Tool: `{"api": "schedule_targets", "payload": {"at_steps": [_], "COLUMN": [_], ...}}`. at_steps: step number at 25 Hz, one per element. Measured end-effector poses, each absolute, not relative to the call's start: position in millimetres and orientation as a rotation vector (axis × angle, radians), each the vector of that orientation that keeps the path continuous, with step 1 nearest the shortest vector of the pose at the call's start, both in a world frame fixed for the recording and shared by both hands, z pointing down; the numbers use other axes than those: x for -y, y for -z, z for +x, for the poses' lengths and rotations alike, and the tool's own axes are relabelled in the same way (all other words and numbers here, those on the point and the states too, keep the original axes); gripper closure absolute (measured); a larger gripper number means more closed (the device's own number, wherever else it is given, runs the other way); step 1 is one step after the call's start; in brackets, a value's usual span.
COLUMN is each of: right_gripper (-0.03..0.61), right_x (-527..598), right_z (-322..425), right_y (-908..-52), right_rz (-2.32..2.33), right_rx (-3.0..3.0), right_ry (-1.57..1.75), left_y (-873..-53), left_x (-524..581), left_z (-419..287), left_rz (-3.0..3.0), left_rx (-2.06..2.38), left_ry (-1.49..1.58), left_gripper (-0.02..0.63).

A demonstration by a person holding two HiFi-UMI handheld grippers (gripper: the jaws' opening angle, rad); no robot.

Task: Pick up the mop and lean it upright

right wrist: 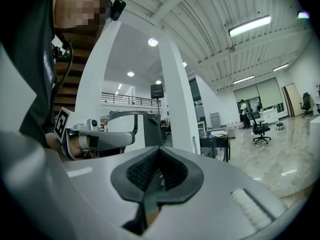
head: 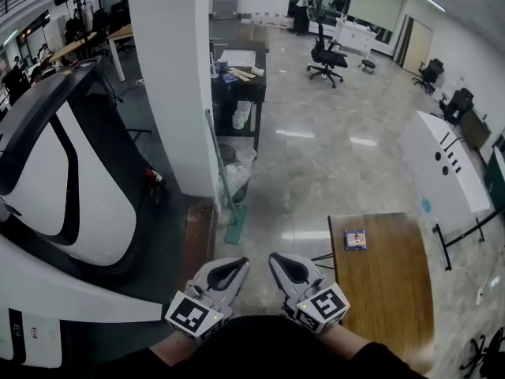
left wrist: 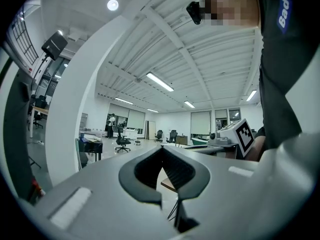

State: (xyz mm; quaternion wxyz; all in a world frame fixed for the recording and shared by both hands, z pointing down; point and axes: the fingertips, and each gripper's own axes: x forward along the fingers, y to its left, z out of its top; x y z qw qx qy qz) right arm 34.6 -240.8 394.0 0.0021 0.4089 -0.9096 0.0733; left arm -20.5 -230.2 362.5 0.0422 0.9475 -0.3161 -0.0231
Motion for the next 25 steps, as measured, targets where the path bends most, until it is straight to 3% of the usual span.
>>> {"api": "schedule_targets", "payload": {"at_steps": [25], "right_gripper": [0.575], "right_x": [220.4], "right_z": [64.5], "right_y": [-408.5], "right_rz": [1.190], "right_rx": [2.893], "right_ry": [-0.308], "left_y": [-367.8], "left_x": [214.8], "left_z": [24.3], "left_rz": [2.879], "left_rx": [0.990], "left_ry": [-0.007], "left_gripper": [0.594]}}
